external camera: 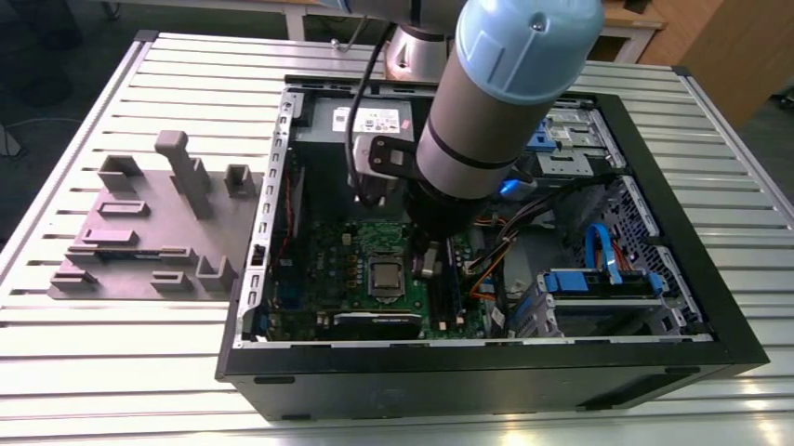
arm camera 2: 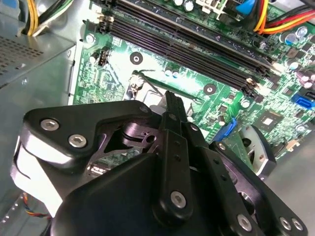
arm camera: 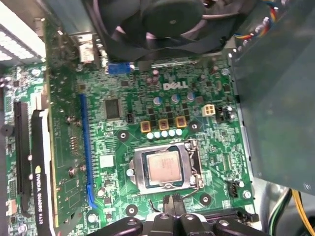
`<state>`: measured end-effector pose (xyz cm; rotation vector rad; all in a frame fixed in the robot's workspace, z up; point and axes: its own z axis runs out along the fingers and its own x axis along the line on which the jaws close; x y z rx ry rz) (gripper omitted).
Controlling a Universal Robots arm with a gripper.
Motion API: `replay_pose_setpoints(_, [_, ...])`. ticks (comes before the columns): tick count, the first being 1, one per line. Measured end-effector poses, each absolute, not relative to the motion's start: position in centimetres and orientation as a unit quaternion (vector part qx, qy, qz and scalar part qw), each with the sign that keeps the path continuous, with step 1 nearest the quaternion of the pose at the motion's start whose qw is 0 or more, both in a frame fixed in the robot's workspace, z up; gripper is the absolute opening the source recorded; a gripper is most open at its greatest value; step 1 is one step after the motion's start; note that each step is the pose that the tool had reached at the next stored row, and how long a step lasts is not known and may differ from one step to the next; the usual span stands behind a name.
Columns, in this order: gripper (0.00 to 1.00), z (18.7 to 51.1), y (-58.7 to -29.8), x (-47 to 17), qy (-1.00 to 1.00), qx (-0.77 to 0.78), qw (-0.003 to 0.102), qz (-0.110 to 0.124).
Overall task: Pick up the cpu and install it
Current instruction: 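Install the first cpu locking lever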
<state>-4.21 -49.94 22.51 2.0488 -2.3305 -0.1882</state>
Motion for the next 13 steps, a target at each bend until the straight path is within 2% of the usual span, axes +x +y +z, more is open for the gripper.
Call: replay_pose_setpoints(13, [0.10,21.94,-50.39,-4.23,-0.737,0.674,0.011,-0.054])
